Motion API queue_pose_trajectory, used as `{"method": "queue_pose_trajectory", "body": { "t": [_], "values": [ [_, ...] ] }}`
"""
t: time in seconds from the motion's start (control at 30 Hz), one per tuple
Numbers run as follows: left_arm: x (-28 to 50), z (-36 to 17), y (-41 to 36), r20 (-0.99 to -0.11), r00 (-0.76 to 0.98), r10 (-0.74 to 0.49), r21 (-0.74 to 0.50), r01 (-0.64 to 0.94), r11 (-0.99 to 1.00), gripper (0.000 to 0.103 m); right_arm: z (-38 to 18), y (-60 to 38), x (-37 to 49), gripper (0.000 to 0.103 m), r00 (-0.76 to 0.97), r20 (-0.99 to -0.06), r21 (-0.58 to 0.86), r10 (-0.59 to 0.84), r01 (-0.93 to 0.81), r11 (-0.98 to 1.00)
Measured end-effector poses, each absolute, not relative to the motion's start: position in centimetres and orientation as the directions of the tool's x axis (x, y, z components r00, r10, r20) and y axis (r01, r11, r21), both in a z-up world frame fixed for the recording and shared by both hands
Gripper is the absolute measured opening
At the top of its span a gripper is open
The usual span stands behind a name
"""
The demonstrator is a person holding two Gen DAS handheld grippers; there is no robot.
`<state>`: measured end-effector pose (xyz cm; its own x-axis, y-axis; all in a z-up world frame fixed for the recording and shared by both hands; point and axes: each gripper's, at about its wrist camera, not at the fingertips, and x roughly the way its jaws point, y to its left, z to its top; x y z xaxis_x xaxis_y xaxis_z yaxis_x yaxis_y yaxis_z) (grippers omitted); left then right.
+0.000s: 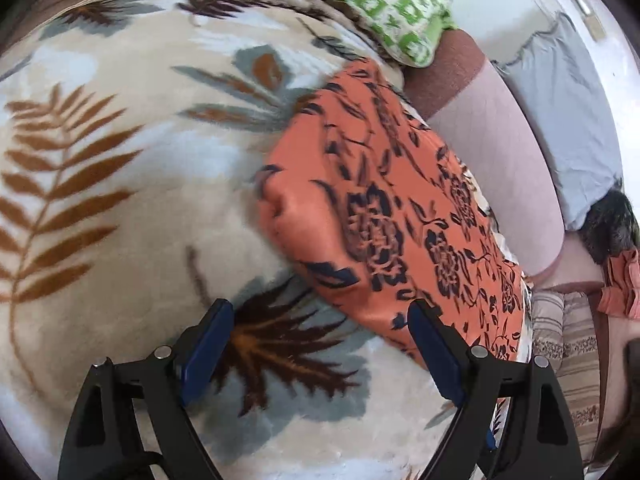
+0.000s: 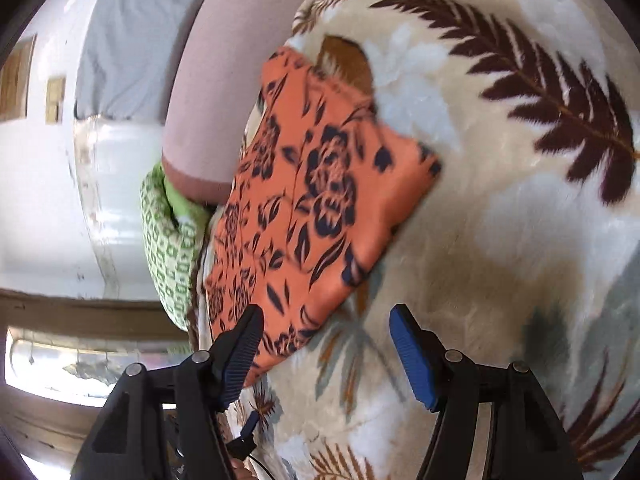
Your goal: Fold small clothes
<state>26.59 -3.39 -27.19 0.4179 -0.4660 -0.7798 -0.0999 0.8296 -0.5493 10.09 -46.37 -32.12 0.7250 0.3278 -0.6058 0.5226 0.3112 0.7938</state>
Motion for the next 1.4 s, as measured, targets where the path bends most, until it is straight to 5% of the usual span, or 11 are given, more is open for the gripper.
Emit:
{"method": "queue_pose_trajectory", "body": {
  "t": [0.4, 0.63, 0.7, 0.83, 0.93, 1.0, 1.03, 1.07, 1.1, 1.13, 1.4],
  "values": [
    [29.7, -27.4, -6.7, -0.69, 0.413, -0.594, -0.645, 0.022, 0.764, 0.087, -33.5, -49.2, 13.3, 0.07, 0.745, -0.616, 0.782, 0.255, 0.539, 0.313],
    [30.2, -27.4, -6.6, -0.676, 0.436, -0.594, -0.635, 0.064, 0.77, 0.047, -33.6, -48.4, 15.9, 0.07, 0.803, -0.56, 0.807, 0.206, 0.471, 0.357],
    [30.3, -27.7, -6.2, -0.675, 0.431, -0.599, -0.648, 0.042, 0.761, 0.048, -33.4, -48.1, 16.5, 0.07, 0.818, -0.539, 0.813, 0.201, 0.442, 0.38],
    [30.4, -28.3, -6.7, -0.659, 0.426, -0.619, -0.673, 0.031, 0.739, 0.078, -33.5, -47.4, 17.5, 0.068, 0.802, -0.567, 0.781, 0.187, 0.451, 0.432],
    [30.4, -28.1, -7.5, -0.666, 0.445, -0.599, -0.651, 0.045, 0.758, 0.078, -33.5, -47.2, 17.7, 0.069, 0.801, -0.574, 0.773, 0.168, 0.463, 0.433],
    [30.3, -28.1, -7.4, -0.665, 0.478, -0.574, -0.638, 0.036, 0.769, 0.057, -33.4, -46.9, 18.1, 0.068, 0.801, -0.577, 0.762, 0.16, 0.458, 0.458],
    [30.4, -28.1, -7.1, -0.672, 0.488, -0.557, -0.626, 0.028, 0.78, 0.034, -33.3, -46.8, 18.2, 0.057, 0.797, -0.584, 0.752, 0.154, 0.459, 0.474],
    [30.6, -28.3, -6.8, -0.681, 0.488, -0.546, -0.616, 0.023, 0.788, 0.026, -33.3, -46.7, 18.3, 0.048, 0.788, -0.6, 0.733, 0.138, 0.473, 0.489],
    [30.7, -28.5, -6.5, -0.675, 0.483, -0.558, -0.628, 0.021, 0.778, 0.025, -33.4, -46.8, 18.4, 0.022, 0.781, -0.609, 0.726, 0.135, 0.482, 0.49],
    [30.8, -28.7, -6.1, -0.664, 0.48, -0.574, -0.649, 0.012, 0.761, 0.022, -33.9, -46.9, 18.5, 0.017, 0.769, -0.623, 0.723, 0.143, 0.496, 0.481],
    [29.5, -26.0, -5.8, -0.61, 0.524, -0.594, -0.659, 0.08, 0.748, 0.015, -30.4, -45.9, 18.1, 0.014, 0.822, -0.562, 0.714, 0.096, 0.423, 0.557]
  ]
}}
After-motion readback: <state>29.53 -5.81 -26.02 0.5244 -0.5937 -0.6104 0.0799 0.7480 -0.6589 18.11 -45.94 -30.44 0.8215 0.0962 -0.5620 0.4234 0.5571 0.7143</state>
